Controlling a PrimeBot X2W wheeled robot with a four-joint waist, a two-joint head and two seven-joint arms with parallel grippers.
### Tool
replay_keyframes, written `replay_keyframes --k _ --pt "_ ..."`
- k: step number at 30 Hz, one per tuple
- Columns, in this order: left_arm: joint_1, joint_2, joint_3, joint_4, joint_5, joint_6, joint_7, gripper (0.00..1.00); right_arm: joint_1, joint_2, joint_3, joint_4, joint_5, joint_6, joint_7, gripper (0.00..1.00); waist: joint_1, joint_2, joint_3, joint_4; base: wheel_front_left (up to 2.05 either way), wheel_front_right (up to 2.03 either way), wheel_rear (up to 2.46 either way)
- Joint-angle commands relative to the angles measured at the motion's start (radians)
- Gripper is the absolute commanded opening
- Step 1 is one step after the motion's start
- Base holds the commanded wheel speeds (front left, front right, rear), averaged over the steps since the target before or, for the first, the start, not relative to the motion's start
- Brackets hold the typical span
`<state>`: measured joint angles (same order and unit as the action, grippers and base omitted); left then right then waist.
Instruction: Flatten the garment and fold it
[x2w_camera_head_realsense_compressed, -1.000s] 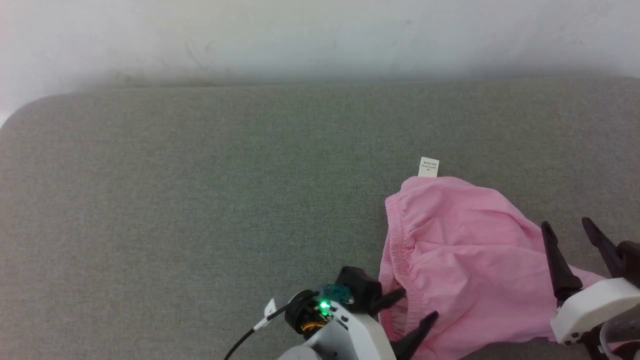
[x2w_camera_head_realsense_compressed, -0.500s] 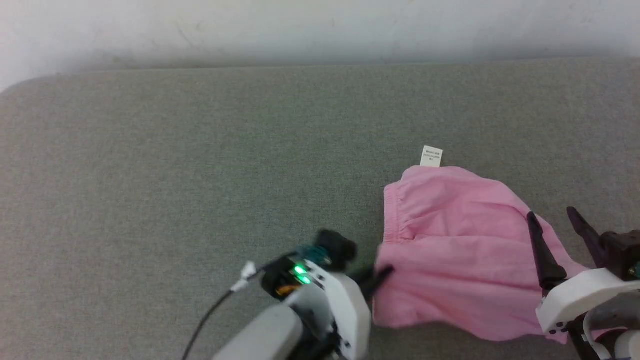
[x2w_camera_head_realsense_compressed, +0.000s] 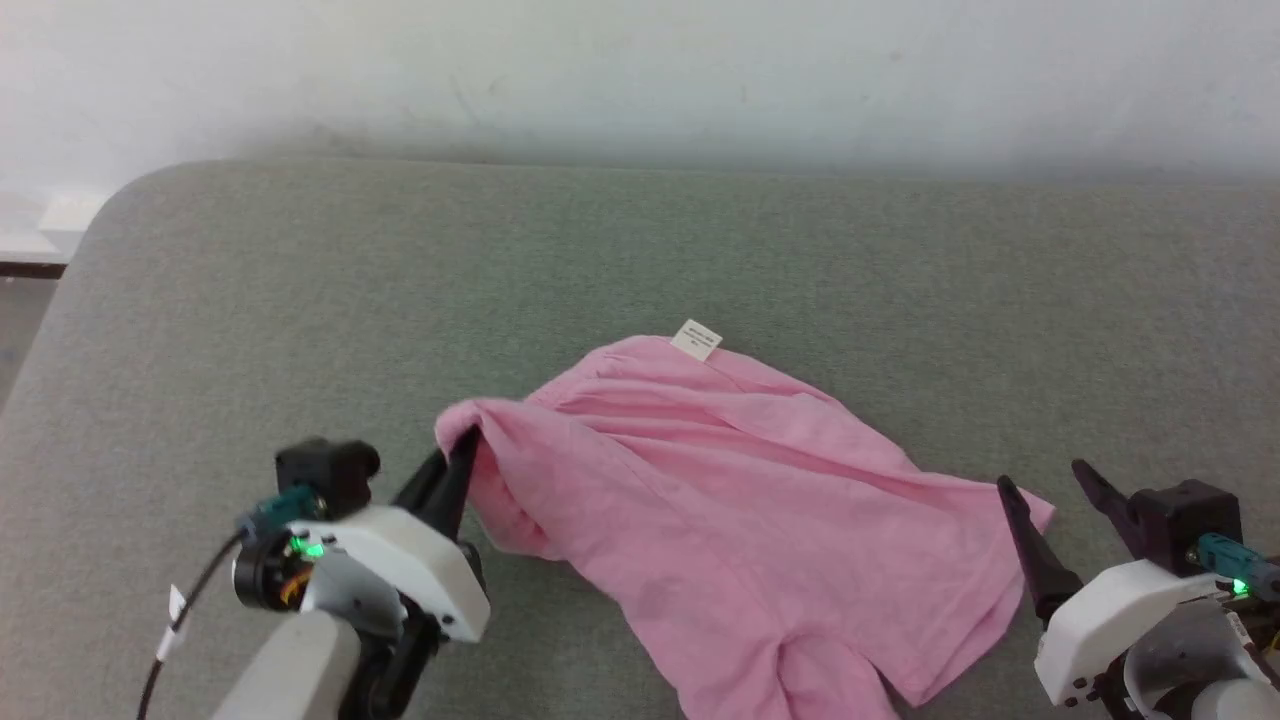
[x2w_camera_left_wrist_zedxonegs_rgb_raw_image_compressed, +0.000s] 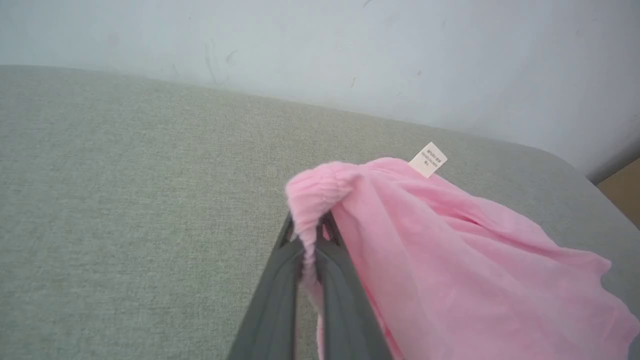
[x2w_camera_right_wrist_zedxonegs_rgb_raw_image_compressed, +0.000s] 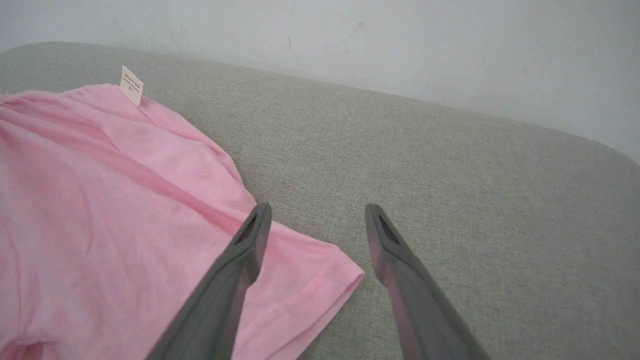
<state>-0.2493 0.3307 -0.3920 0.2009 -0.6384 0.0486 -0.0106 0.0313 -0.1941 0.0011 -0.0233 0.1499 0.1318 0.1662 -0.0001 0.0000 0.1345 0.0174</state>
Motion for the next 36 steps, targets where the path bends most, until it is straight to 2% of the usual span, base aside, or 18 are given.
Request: replay_keyframes --k 1,2,8,11,19,26,27,28,32,36 --pt "0.028 0.004 -0.012 -0.012 0.009 0.006 -0.009 0.48 0.004 -0.006 0.007 0.004 0.007 -0.001 0.005 1.0 0.0001 0.0 -0.004 0.039 0.0 0.0 0.0" --pt "0.037 0.005 -0.019 -0.015 0.018 0.007 -0.019 1.0 -0.001 -0.011 0.012 0.006 0.005 -0.001 0.007 1.0 0.0001 0.0 -0.003 0.049 0.0 0.0 0.0" --pt "0.041 -0.008 -0.011 -0.024 0.091 0.033 -0.186 1.0 -0.064 -0.059 0.063 0.034 -0.007 -0.001 0.045 1.0 0.0001 0.0 -0.008 0.105 0.0 0.0 0.0" --pt "0.047 -0.019 0.0 -0.041 0.13 0.052 -0.232 1.0 -0.106 -0.09 0.099 0.075 -0.001 -0.001 0.086 1.0 0.0001 0.0 -0.011 0.133 0.0 0.0 0.0" --pt "0.095 -0.066 0.029 -0.081 0.174 0.048 -0.25 1.0 -0.2 -0.133 0.169 0.224 0.036 -0.001 0.165 1.0 0.0001 0.0 0.001 0.203 0.0 0.0 0.0" --pt "0.122 -0.118 0.061 -0.085 0.218 0.016 -0.251 1.0 -0.254 -0.153 0.189 0.358 0.049 -0.001 0.195 1.0 0.0001 0.0 0.032 0.25 0.0 0.0 0.0" --pt "0.125 -0.123 0.065 -0.083 0.224 0.011 -0.251 1.0 -0.258 -0.155 0.193 0.372 0.05 -0.001 0.199 0.59 0.0001 0.0 0.036 0.252 0.0 0.0 0.0" --pt "0.127 -0.129 0.07 -0.08 0.229 0.005 -0.251 1.0 -0.263 -0.157 0.198 0.381 0.051 -0.001 0.196 0.02 0.0001 0.0 0.039 0.253 0.0 0.0 0.0" --pt "0.133 -0.149 0.089 -0.067 0.254 -0.016 -0.251 1.0 -0.292 -0.18 0.174 0.382 0.057 -0.001 0.159 0.0 0.0001 0.0 0.042 0.251 0.0 0.0 0.0" --pt "0.138 -0.165 0.103 -0.055 0.272 -0.041 -0.251 1.0 -0.338 -0.239 0.108 0.353 0.05 -0.001 0.137 0.0 0.0001 0.0 0.037 0.238 0.0 0.0 0.0"
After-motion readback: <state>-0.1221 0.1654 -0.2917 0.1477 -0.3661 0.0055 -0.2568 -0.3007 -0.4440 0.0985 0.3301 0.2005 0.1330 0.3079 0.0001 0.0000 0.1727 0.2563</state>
